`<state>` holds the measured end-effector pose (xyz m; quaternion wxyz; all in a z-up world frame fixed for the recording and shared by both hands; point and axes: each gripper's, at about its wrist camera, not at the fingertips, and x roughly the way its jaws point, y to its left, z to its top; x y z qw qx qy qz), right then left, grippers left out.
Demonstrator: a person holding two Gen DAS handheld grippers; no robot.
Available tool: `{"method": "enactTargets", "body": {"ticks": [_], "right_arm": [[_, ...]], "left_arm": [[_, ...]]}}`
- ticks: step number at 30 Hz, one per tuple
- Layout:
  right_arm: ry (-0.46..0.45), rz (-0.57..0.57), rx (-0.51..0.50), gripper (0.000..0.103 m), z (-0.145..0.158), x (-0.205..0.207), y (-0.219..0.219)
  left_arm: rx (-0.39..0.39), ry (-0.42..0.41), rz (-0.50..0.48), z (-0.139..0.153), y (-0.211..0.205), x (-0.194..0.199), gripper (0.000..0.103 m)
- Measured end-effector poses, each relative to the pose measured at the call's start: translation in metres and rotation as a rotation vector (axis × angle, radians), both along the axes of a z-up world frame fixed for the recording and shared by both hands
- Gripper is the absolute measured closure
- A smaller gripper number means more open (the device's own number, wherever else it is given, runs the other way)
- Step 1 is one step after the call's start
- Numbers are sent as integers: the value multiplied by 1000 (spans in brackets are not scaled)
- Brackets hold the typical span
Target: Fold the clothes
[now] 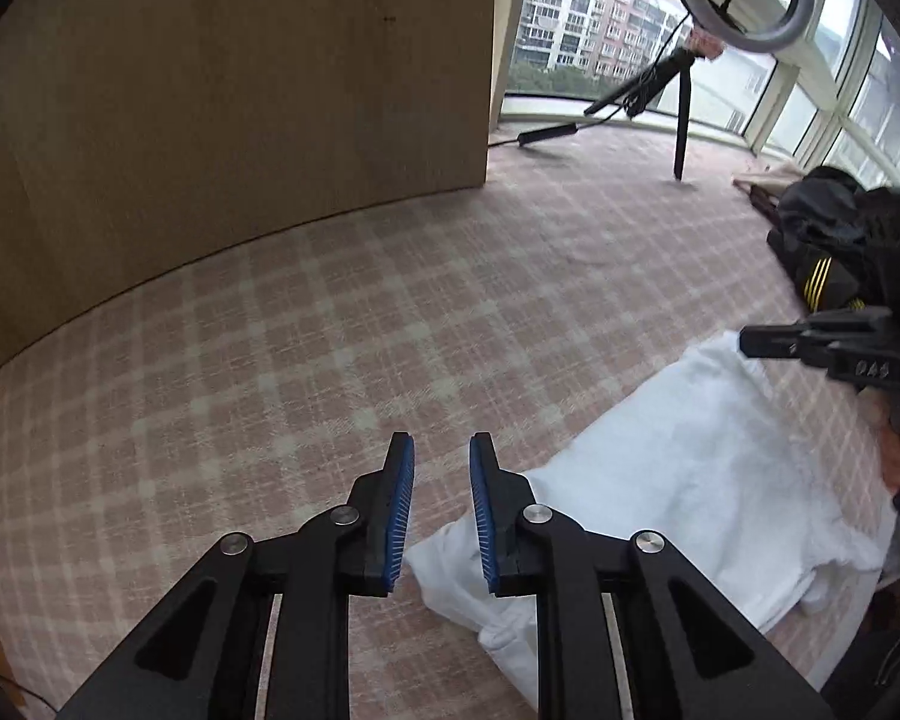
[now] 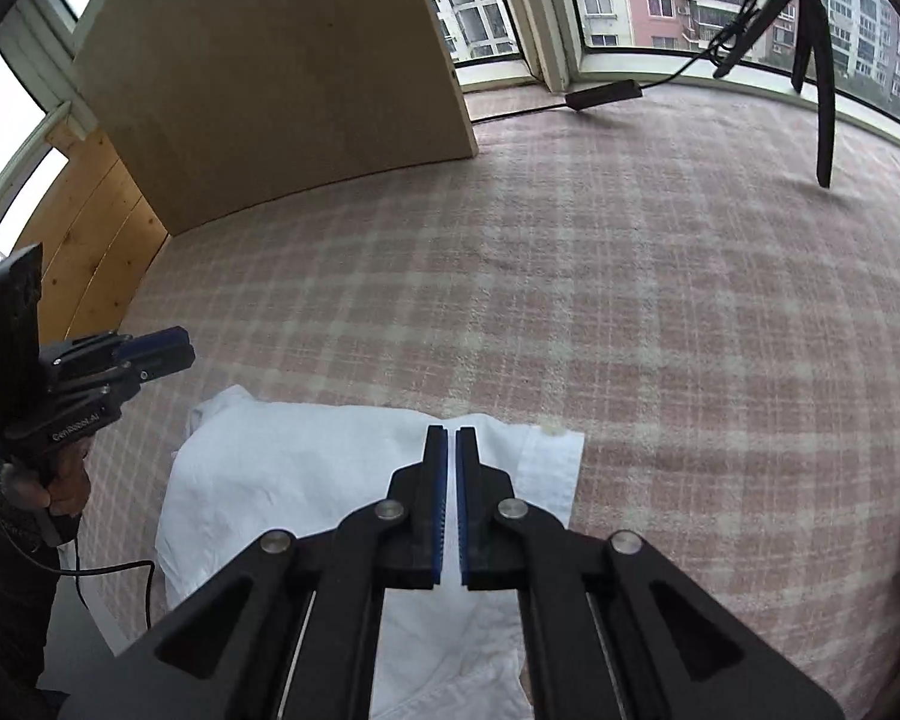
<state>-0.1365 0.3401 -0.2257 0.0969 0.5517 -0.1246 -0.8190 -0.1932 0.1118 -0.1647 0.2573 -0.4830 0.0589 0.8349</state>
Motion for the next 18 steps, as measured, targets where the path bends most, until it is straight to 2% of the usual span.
{"method": "enactTargets", "body": {"ticks": [2,4,5,7,9,11,13,14,15,16,18], "right_arm": [[-8,30,31,100,-1,-1,-8],[-15,61,61,100,-2,-1,-16],[-19,76,76,100,-3,-2,-20],[-27,106,107,100,-4,-3,-27],[-34,134,134,100,-5,-3,-34],[-38,97,72,100,-1,4,-18],[-14,59,41,100,14,18,-8],[-2,41,26,100,22,25,-2],[9,22,10,100,29,32,3],[21,6,-5,99,36,39,8],[39,39,-14,99,46,47,-5]], "left_arm": [[21,8,-55,3,12,8,86],[-6,-10,-111,-5,30,15,86],[-32,-18,-136,-12,37,18,81],[-116,-12,-170,-32,43,28,78],[-168,1,-181,-45,38,37,78],[-161,-4,-130,-40,23,39,76],[-155,-9,-31,-29,3,40,78],[-130,-15,14,-22,-6,41,78],[-70,-28,36,-15,-14,45,78],[-20,-33,50,-8,-19,49,78],[16,-16,12,3,-6,62,78]]}}
